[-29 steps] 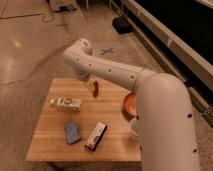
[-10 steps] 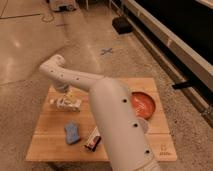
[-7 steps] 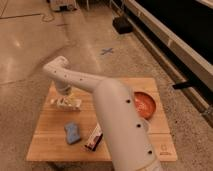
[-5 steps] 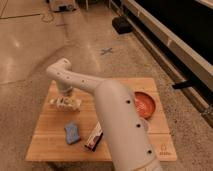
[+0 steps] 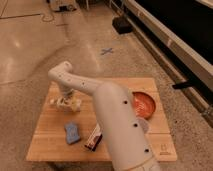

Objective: Place the bottle in the ceramic bowl

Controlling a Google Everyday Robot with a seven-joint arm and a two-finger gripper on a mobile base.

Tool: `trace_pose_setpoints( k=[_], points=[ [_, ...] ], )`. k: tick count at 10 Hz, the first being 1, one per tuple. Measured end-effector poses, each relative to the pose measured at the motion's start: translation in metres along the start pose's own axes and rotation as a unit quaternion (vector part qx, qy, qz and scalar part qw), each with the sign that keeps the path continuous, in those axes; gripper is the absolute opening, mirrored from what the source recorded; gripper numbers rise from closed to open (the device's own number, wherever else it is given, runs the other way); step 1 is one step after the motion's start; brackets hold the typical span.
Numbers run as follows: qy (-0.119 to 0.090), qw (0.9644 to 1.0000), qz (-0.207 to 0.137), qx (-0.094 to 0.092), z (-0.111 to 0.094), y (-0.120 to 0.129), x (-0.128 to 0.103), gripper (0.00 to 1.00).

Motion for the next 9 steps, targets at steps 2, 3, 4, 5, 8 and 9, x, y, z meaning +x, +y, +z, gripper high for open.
trace_pose_setpoints(
  k=[2, 3, 4, 5, 8, 9],
  points=[
    [-0.005, 0.9999, -0.01, -0.003, -0.01, 0.0, 0.004, 0.58],
    [-0.006, 0.9999, -0.01, -0.004, -0.019, 0.001, 0.008, 0.48],
    [-0.006, 1.0, -0.006, -0.004, -0.025, 0.003, 0.011, 0.38],
    [-0.008, 1.0, -0.003, -0.003, -0.026, 0.003, 0.012, 0.28],
    [-0.01, 0.9999, -0.004, -0.003, -0.042, 0.007, 0.017, 0.18],
    [-0.01, 0.9999, -0.004, -0.001, -0.056, 0.012, 0.029, 0.2]
  ],
)
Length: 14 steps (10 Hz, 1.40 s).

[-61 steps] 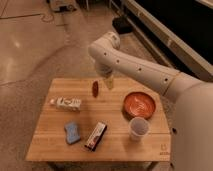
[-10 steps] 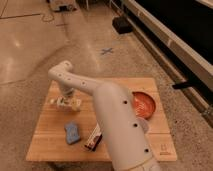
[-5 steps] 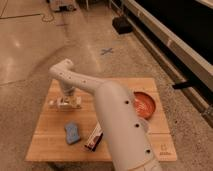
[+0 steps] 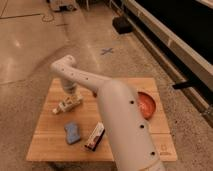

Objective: Place the bottle in the ceramic bowl

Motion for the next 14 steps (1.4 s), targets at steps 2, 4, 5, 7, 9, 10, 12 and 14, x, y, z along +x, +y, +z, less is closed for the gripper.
trace_pose_setpoints(
  k=[2, 4, 5, 7, 9, 10, 12, 14],
  points=[
    [0.001, 1.0, -0.002, -0.002, -0.006, 0.011, 0.017, 0.36],
    [0.001, 1.0, 0.001, 0.001, -0.006, 0.016, 0.02, 0.34],
    [-0.001, 1.0, 0.005, 0.006, -0.014, 0.018, 0.023, 0.24],
    [0.001, 0.9999, 0.01, 0.006, -0.042, 0.032, 0.047, 0.13],
    [0.005, 1.0, 0.007, 0.004, -0.053, 0.043, 0.053, 0.27],
    [0.006, 0.9999, 0.011, 0.007, -0.052, 0.048, 0.047, 0.35],
    [0.005, 0.9996, 0.027, 0.011, -0.06, 0.06, 0.053, 0.34],
    [0.005, 0.9993, 0.035, 0.012, -0.066, 0.065, 0.082, 0.18]
  ],
)
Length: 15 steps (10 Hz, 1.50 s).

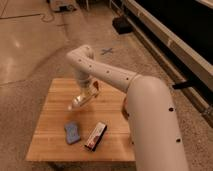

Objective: Place the bottle in the ceramic bowl

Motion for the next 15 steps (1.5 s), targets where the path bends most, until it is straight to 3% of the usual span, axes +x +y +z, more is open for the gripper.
trace_pose_setpoints(
  k=[2, 9, 15],
  points=[
    [0.001, 0.9998, 0.018, 0.001, -0.01, -0.002, 0.042, 0.02],
    [-0.016, 0.9979, 0.063, -0.005, -0.011, 0.019, 0.104, 0.02],
    [-0.034, 0.9942, 0.1, -0.021, -0.005, 0.047, 0.163, 0.02]
  ],
)
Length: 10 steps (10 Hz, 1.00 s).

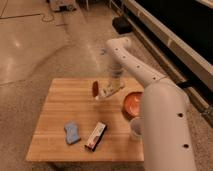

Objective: Place the bottle in the ceramic bowl

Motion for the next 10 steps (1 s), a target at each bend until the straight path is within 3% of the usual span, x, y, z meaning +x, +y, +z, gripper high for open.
trace_pose_setpoints(
  k=[7, 10],
  points=[
    [-0.022, 0.9992, 0.028, -0.018, 0.004, 0.036, 0.061, 0.04],
    [-0.032, 0.9987, 0.031, -0.023, 0.008, 0.064, 0.085, 0.34]
  ],
)
